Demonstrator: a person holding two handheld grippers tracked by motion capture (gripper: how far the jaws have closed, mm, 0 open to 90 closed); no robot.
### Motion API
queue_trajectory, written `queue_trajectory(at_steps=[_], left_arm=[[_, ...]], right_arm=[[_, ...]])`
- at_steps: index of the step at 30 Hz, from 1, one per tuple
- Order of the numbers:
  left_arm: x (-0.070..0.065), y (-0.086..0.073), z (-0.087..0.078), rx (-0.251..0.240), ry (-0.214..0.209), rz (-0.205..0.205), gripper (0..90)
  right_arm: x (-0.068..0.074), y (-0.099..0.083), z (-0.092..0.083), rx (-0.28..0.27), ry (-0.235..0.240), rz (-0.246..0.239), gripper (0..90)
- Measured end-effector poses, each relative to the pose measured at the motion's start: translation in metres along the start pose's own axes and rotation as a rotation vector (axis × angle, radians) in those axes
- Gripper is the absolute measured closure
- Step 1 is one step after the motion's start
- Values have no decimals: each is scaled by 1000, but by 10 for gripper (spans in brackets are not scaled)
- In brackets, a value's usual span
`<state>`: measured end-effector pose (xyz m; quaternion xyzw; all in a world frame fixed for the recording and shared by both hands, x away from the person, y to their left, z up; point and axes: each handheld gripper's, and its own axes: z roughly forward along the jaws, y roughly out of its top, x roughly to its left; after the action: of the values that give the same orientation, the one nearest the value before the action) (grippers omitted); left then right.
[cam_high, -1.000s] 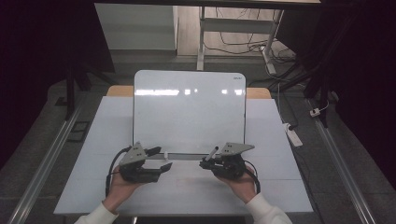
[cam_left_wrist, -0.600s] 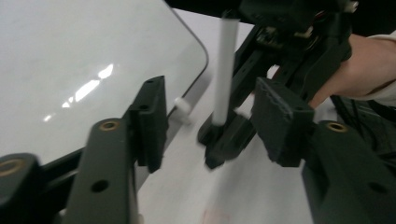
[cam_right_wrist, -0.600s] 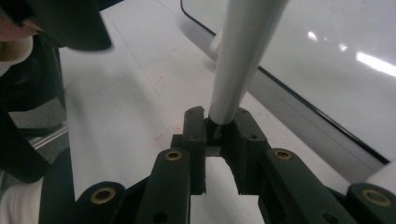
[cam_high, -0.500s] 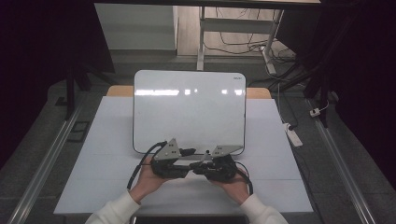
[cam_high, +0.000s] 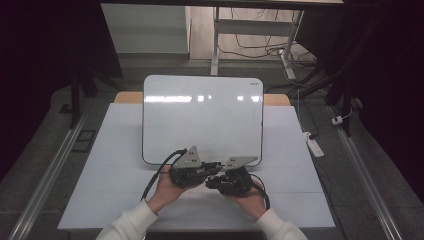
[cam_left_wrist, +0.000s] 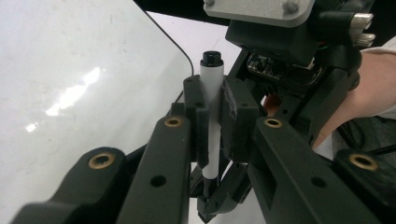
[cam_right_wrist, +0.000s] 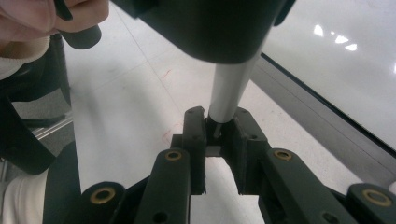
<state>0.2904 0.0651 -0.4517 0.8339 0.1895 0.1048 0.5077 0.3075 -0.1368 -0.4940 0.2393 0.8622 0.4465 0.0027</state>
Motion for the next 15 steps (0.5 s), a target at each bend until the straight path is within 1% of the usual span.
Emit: queue_trajectory(at_steps=[10, 13, 15], left_arm=[[0, 0, -2, -10, 1, -19, 815], [1, 0, -2, -21, 5, -35, 815], [1, 1, -3, -36, 7, -48, 816]], right_arm=[[1, -1, -1, -14, -6, -8, 771], [1, -1, -3, -21, -14, -10, 771], [2, -1, -5, -31, -26, -12, 767]])
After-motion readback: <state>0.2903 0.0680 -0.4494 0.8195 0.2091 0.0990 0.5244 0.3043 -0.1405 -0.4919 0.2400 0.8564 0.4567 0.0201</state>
